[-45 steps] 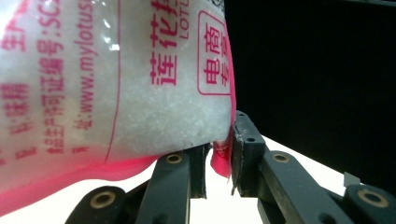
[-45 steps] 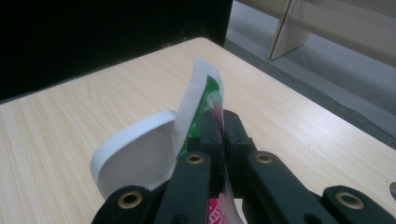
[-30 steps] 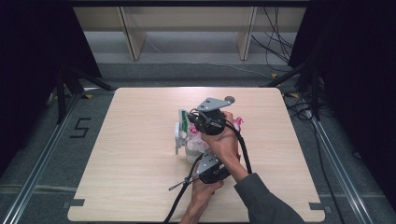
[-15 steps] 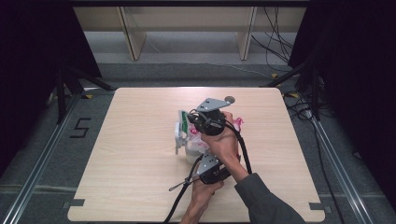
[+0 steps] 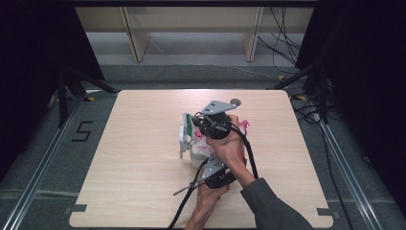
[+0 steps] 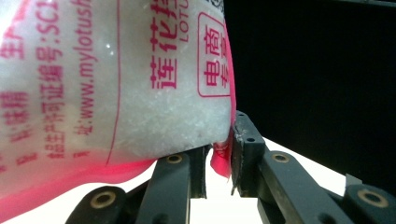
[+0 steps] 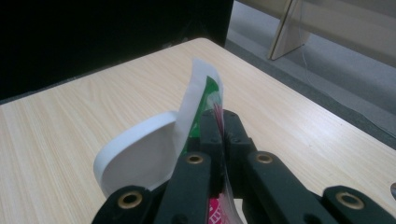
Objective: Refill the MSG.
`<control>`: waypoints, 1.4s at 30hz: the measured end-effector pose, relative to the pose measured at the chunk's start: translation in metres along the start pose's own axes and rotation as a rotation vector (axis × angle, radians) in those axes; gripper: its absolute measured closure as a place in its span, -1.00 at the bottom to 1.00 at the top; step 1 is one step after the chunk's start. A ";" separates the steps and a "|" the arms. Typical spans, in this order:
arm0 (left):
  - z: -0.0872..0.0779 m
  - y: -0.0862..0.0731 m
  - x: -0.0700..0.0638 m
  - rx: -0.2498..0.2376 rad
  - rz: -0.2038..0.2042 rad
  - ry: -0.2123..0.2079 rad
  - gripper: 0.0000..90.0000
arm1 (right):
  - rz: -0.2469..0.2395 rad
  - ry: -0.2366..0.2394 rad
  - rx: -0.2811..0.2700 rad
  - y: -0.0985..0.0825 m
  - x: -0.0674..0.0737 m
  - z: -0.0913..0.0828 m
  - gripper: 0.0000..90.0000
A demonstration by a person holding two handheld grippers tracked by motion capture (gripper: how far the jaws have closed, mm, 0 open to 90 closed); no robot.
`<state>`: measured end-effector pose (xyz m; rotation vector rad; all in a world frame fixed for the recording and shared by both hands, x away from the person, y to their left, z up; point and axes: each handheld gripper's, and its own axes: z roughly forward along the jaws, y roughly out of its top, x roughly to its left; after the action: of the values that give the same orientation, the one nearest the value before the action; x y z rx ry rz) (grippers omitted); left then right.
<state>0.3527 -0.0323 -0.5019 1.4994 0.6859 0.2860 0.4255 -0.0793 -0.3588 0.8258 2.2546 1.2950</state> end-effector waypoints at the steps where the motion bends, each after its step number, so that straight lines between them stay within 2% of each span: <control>1: 0.001 -0.001 0.000 -0.015 -0.003 -0.011 0.72 | -0.008 0.000 0.006 0.000 0.000 0.001 1.00; 2: 0.001 0.000 0.000 -0.007 -0.001 -0.005 0.72 | -0.017 0.006 0.019 0.000 -0.001 0.000 1.00; 3: 0.003 0.000 -0.004 -0.056 -0.064 -0.005 0.73 | -0.007 -0.001 0.006 0.000 0.000 0.001 1.00; 4: 0.000 0.001 0.001 -0.003 0.001 0.008 0.73 | -0.009 0.006 -0.001 0.001 -0.001 0.000 1.00; 5: 0.000 0.001 0.001 -0.003 0.000 0.007 0.73 | -0.002 0.007 0.002 0.001 -0.001 -0.001 1.00; 6: 0.004 0.000 -0.003 -0.055 -0.056 -0.014 0.73 | -0.005 0.009 0.004 0.001 -0.001 -0.001 1.00; 7: 0.005 -0.001 -0.005 -0.067 -0.072 -0.016 0.72 | -0.009 0.002 0.008 0.000 0.000 0.001 1.00; 9: 0.007 0.000 -0.004 -0.086 -0.074 -0.035 0.73 | -0.018 0.003 0.019 0.001 -0.001 0.001 1.00; 10: 0.006 0.000 -0.002 -0.066 -0.048 -0.028 0.73 | -0.005 -0.004 0.000 0.001 0.000 0.001 1.00; 11: 0.007 0.000 -0.004 -0.087 -0.074 -0.033 0.73 | 0.005 0.005 0.000 0.001 0.000 0.000 1.00; 12: 0.008 0.000 -0.004 -0.089 -0.074 -0.039 0.73 | -0.030 0.003 -0.005 0.001 -0.002 0.001 1.00; 13: 0.008 0.000 -0.004 -0.092 -0.077 -0.043 0.72 | -0.006 0.002 0.006 0.000 0.001 0.001 1.00; 14: 0.009 0.000 -0.004 -0.092 -0.077 -0.040 0.73 | -0.021 -0.002 0.015 0.000 0.000 0.001 1.00; 15: 0.007 0.001 -0.004 -0.072 -0.073 -0.026 0.73 | -0.018 -0.006 0.009 0.000 0.001 0.002 1.00; 18: 0.008 0.001 -0.004 -0.074 -0.074 -0.028 0.73 | -0.009 0.001 0.005 0.001 0.000 0.001 1.00; 19: 0.011 0.000 -0.005 -0.095 -0.094 -0.080 0.73 | -0.014 -0.001 0.006 0.000 0.000 0.002 1.00; 20: 0.009 0.000 -0.009 -0.075 -0.137 -0.062 0.73 | -0.014 -0.002 0.011 0.000 0.000 0.002 1.00; 23: 0.009 0.001 -0.008 -0.078 -0.129 -0.062 0.73 | -0.027 0.006 0.014 0.002 -0.002 0.001 1.00; 25: 0.011 -0.001 -0.008 -0.098 -0.144 -0.090 0.73 | -0.041 -0.004 0.013 0.001 -0.002 0.001 1.00; 26: 0.011 0.000 -0.008 -0.096 -0.143 -0.084 0.73 | -0.026 0.001 0.017 0.000 -0.001 0.003 1.00; 27: 0.009 0.001 -0.009 -0.070 -0.136 -0.052 0.73 | -0.022 0.006 0.026 0.000 -0.001 0.002 1.00; 28: 0.009 0.001 -0.008 -0.077 -0.124 -0.057 0.73 | -0.012 0.000 0.010 0.001 0.000 0.003 1.00; 29: 0.009 0.001 -0.009 -0.077 -0.134 -0.063 0.73 | -0.012 0.008 0.017 0.002 -0.002 0.001 1.00; 30: 0.005 0.001 0.000 -0.007 -0.032 -0.041 0.73 | -0.003 0.000 0.005 0.002 -0.002 0.001 1.00; 31: 0.008 0.000 -0.001 -0.070 -0.054 -0.038 0.73 | -0.033 0.012 0.010 0.002 -0.005 0.001 1.00; 32: 0.010 0.000 -0.003 -0.089 -0.077 -0.042 0.73 | -0.012 0.004 0.018 0.001 -0.003 0.002 1.00; 34: 0.010 0.001 -0.003 -0.095 -0.079 -0.036 0.73 | -0.019 0.011 0.027 0.001 -0.002 0.002 1.00; 36: 0.004 0.002 0.002 -0.010 -0.003 -0.008 0.73 | -0.001 0.006 0.005 0.002 -0.003 0.001 1.00; 37: 0.011 0.001 -0.003 -0.092 -0.080 -0.043 0.73 | -0.003 0.009 0.015 0.001 -0.003 0.001 1.00; 39: 0.011 0.001 -0.003 -0.095 -0.081 -0.044 0.73 | -0.013 0.009 0.029 0.001 -0.001 0.003 1.00; 40: 0.010 0.002 -0.003 -0.090 -0.078 -0.037 0.73 | -0.015 0.004 0.025 0.001 -0.002 0.002 1.00; 41: 0.007 0.002 -0.002 -0.043 -0.044 -0.015 0.73 | -0.005 0.003 0.007 0.001 -0.003 0.002 1.00; 42: 0.005 0.002 0.002 -0.016 -0.005 -0.012 0.73 | 0.004 0.008 0.016 0.001 -0.003 0.001 1.00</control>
<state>0.3577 -0.0352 -0.5007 1.4826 0.6766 0.2779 0.4283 -0.0799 -0.3580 0.8322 2.2737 1.2860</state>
